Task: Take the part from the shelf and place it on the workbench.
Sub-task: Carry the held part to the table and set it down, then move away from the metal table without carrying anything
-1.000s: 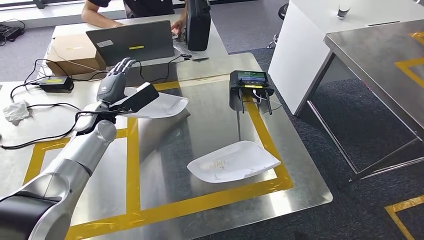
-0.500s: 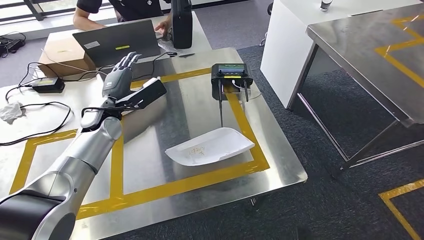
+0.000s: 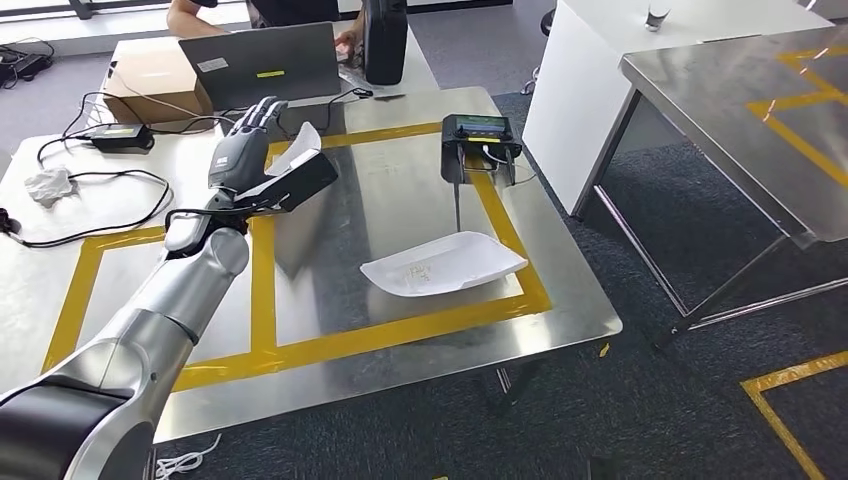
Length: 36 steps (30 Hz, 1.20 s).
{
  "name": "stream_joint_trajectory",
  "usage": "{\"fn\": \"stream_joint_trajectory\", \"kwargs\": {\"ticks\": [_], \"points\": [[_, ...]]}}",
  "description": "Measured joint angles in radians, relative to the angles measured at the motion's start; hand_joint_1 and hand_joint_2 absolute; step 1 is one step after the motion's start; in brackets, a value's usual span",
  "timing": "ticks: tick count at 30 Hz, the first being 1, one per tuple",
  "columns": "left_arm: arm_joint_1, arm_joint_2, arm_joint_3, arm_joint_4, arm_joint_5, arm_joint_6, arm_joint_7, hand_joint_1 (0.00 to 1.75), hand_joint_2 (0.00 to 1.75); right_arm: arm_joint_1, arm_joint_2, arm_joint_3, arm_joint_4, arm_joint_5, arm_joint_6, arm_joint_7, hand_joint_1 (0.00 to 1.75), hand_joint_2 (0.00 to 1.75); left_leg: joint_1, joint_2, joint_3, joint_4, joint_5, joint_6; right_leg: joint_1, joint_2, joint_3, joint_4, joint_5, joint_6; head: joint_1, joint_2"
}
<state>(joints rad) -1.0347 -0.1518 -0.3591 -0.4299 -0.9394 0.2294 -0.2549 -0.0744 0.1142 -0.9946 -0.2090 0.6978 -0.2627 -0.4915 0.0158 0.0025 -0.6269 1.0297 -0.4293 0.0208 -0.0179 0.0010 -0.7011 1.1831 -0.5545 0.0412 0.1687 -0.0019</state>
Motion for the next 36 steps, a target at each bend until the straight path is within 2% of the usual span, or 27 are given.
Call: {"fn": "stream_joint_trajectory", "kwargs": {"ticks": [1,2,3,4,6,8,9,11,12,13,14,16,17,18,19,20,21,23,25,27,28,29,31,32,33,34,36], "points": [[-0.001,-0.007,0.000,0.001,-0.003,-0.002,0.001,0.00,0.00,-0.001,-0.003,-0.003,0.000,-0.002,-0.003,-0.004,0.00,0.00,-0.001,0.000,-0.014,0.000,0.011,0.002,0.000,0.000,-0.016,0.065,-0.038,0.002,0.000,0.000],[-0.001,-0.013,0.000,0.002,-0.007,-0.004,0.002,0.00,0.00,-0.001,-0.006,-0.007,0.000,-0.005,-0.006,-0.007,0.00,0.00,-0.003,0.000,-0.028,0.001,0.022,0.003,0.001,0.000,-0.021,0.113,-0.057,0.003,0.000,0.000],[-0.001,-0.020,0.000,0.003,-0.010,-0.005,0.004,0.00,0.00,-0.001,-0.010,-0.010,0.000,-0.007,-0.009,-0.011,0.00,0.00,-0.005,0.000,-0.042,0.001,0.033,0.003,0.002,0.000,-0.012,0.130,-0.053,0.001,0.000,0.000],[-0.001,-0.027,0.000,0.004,-0.013,-0.006,0.005,0.00,0.00,-0.002,-0.013,-0.012,0.000,-0.007,-0.011,-0.013,0.00,0.00,-0.006,-0.001,-0.056,0.002,0.044,0.003,0.003,0.000,0.015,0.112,-0.032,-0.002,0.000,0.000],[-0.003,-0.040,0.000,0.003,-0.014,-0.003,0.008,0.00,0.00,-0.004,-0.020,-0.014,-0.001,-0.007,-0.014,-0.013,0.00,0.00,-0.009,-0.002,-0.081,0.003,0.066,-0.002,0.009,0.000,0.116,-0.012,0.004,-0.016,0.000,0.000],[-0.008,-0.049,0.000,0.001,-0.014,0.003,0.010,0.00,0.00,-0.008,-0.024,-0.016,-0.002,-0.004,-0.015,-0.014,0.00,0.00,-0.009,0.000,-0.092,0.000,0.088,-0.011,0.018,-0.001,0.197,-0.132,0.001,-0.030,-0.001,0.000],[-0.010,-0.053,0.000,0.000,-0.014,0.006,0.011,0.00,0.00,-0.010,-0.026,-0.016,-0.002,-0.003,-0.017,-0.013,0.00,0.00,-0.009,0.001,-0.092,-0.004,0.099,-0.016,0.023,-0.001,0.211,-0.161,-0.005,-0.035,-0.001,0.000],[-0.013,-0.056,0.000,0.002,-0.014,0.009,0.012,0.00,0.00,-0.010,-0.025,-0.017,-0.002,-0.001,-0.019,-0.014,0.00,0.00,-0.008,0.003,-0.091,-0.018,0.121,-0.028,0.023,-0.001,0.199,-0.172,0.016,-0.046,0.000,0.000],[-0.014,-0.057,0.000,0.003,-0.014,0.009,0.013,0.00,0.00,-0.010,-0.025,-0.018,-0.002,-0.001,-0.020,-0.013,0.00,0.00,-0.009,0.002,-0.097,-0.017,0.114,-0.033,0.020,-0.003,0.190,-0.176,0.029,-0.053,-0.001,0.000],[-0.014,-0.056,0.000,0.004,-0.014,0.009,0.013,0.00,0.00,-0.011,-0.025,-0.018,-0.002,-0.001,-0.021,-0.013,0.00,0.00,-0.010,0.000,-0.106,0.001,0.084,-0.037,0.016,-0.005,0.180,-0.180,0.046,-0.061,-0.004,0.000],[-0.015,-0.055,0.000,0.004,-0.014,0.009,0.014,0.00,0.00,-0.010,-0.025,-0.018,-0.003,-0.001,-0.021,-0.013,0.00,0.00,-0.010,-0.001,-0.118,0.041,0.033,-0.041,0.012,-0.007,0.166,-0.184,0.062,-0.066,-0.008,0.000],[-0.015,-0.055,0.000,0.006,-0.014,0.009,0.015,0.00,0.00,-0.010,-0.025,-0.019,-0.003,0.000,-0.022,-0.013,0.00,0.00,-0.008,-0.002,-0.137,0.166,-0.079,-0.049,0.012,-0.009,0.132,-0.183,0.092,-0.070,-0.013,0.000],[-0.015,-0.055,0.000,0.007,-0.014,0.010,0.015,0.00,0.00,-0.010,-0.025,-0.019,-0.003,0.001,-0.022,-0.013,0.00,0.00,-0.008,-0.002,-0.140,0.226,-0.104,-0.052,0.011,-0.010,0.114,-0.181,0.106,-0.069,-0.014,0.000],[-0.014,-0.055,0.000,0.009,-0.014,0.010,0.016,0.00,0.00,-0.010,-0.025,-0.019,-0.003,0.003,-0.022,-0.012,0.00,0.00,-0.007,-0.002,-0.132,0.264,-0.102,-0.055,0.011,-0.010,0.095,-0.179,0.119,-0.068,-0.015,0.000],[-0.013,-0.054,0.000,0.010,-0.015,0.012,0.018,0.00,0.00,-0.010,-0.025,-0.019,-0.003,0.008,-0.022,-0.012,0.00,0.00,-0.007,-0.002,-0.112,0.274,-0.080,-0.056,0.011,-0.012,0.076,-0.177,0.132,-0.067,-0.015,0.000],[-0.012,-0.051,0.000,0.010,-0.017,0.013,0.020,0.00,0.00,-0.010,-0.025,-0.019,-0.003,0.013,-0.022,-0.012,0.00,0.00,-0.007,-0.002,-0.077,0.253,-0.054,-0.055,0.010,-0.012,0.059,-0.174,0.143,-0.064,-0.015,0.000],[-0.011,-0.048,0.000,0.007,-0.020,0.014,0.022,0.00,0.00,-0.010,-0.024,-0.019,-0.003,0.019,-0.022,-0.013,0.00,0.00,-0.006,-0.002,-0.026,0.199,-0.047,-0.053,0.010,-0.013,0.043,-0.170,0.154,-0.061,-0.016,0.000],[-0.009,-0.032,0.000,-0.003,-0.029,0.017,0.022,0.00,0.00,-0.009,-0.024,-0.019,-0.003,0.027,-0.020,-0.017,0.00,0.00,-0.010,-0.002,0.074,0.062,-0.079,-0.043,0.011,-0.012,0.022,-0.163,0.174,-0.051,-0.015,0.000],[-0.004,-0.008,0.000,-0.013,-0.034,0.021,0.017,0.00,0.00,-0.008,-0.022,-0.019,-0.003,0.031,-0.017,-0.019,0.00,0.00,-0.016,-0.003,0.108,-0.004,-0.104,-0.028,0.011,-0.010,0.016,-0.165,0.193,-0.038,-0.018,0.000],[0.006,0.016,0.001,-0.016,-0.032,0.025,0.006,0.00,0.00,-0.005,-0.019,-0.019,-0.003,0.031,-0.015,-0.014,0.00,0.00,-0.016,0.000,0.096,-0.007,-0.085,-0.011,0.007,-0.007,0.012,-0.167,0.200,-0.025,-0.024,0.000],[0.010,0.024,0.001,-0.016,-0.030,0.026,-0.001,0.00,0.00,-0.002,-0.016,-0.019,-0.003,0.031,-0.014,-0.012,0.00,0.00,-0.014,0.001,0.089,-0.010,-0.073,-0.002,0.006,-0.005,0.004,-0.152,0.178,-0.019,-0.025,0.000],[0.015,0.031,0.002,-0.017,-0.027,0.027,-0.009,0.00,0.00,0.001,-0.013,-0.019,-0.003,0.031,-0.013,-0.010,0.00,0.00,-0.012,0.001,0.079,-0.013,-0.058,0.005,0.004,-0.004,-0.009,-0.117,0.138,-0.014,-0.026,0.000],[0.027,0.040,0.005,-0.020,-0.021,0.029,-0.029,0.00,0.00,0.003,-0.007,-0.019,-0.002,0.033,-0.014,-0.012,0.00,0.00,-0.011,0.000,0.050,-0.013,-0.031,0.011,0.002,-0.003,-0.043,0.005,0.033,-0.006,-0.026,0.000],[0.037,0.042,0.006,-0.022,-0.019,0.029,-0.038,0.00,0.00,0.004,-0.005,-0.019,-0.002,0.034,-0.015,-0.014,0.00,0.00,-0.011,-0.001,0.035,-0.012,-0.019,0.011,0.002,-0.003,-0.056,0.070,0.001,-0.004,-0.026,0.000],[0.048,0.044,0.007,-0.025,-0.017,0.029,-0.044,0.00,0.00,0.004,-0.005,-0.019,-0.002,0.034,-0.016,-0.016,0.00,0.00,-0.012,0.000,0.019,-0.010,-0.007,0.010,0.002,-0.003,-0.057,0.113,-0.006,-0.002,-0.026,0.000],[0.058,0.043,0.007,-0.029,-0.015,0.027,-0.047,0.00,0.00,0.005,-0.004,-0.019,-0.002,0.033,-0.016,-0.018,0.00,0.00,-0.012,0.000,0.003,-0.008,0.004,0.008,0.002,-0.003,-0.042,0.125,0.006,-0.002,-0.026,0.000],[0.067,0.038,0.007,-0.035,-0.018,0.019,-0.040,0.00,0.00,0.005,-0.005,-0.019,-0.003,0.030,-0.016,-0.018,0.00,0.00,-0.011,0.000,-0.028,-0.001,0.024,0.003,0.002,-0.003,0.040,0.044,0.048,-0.006,-0.026,0.000]]}}
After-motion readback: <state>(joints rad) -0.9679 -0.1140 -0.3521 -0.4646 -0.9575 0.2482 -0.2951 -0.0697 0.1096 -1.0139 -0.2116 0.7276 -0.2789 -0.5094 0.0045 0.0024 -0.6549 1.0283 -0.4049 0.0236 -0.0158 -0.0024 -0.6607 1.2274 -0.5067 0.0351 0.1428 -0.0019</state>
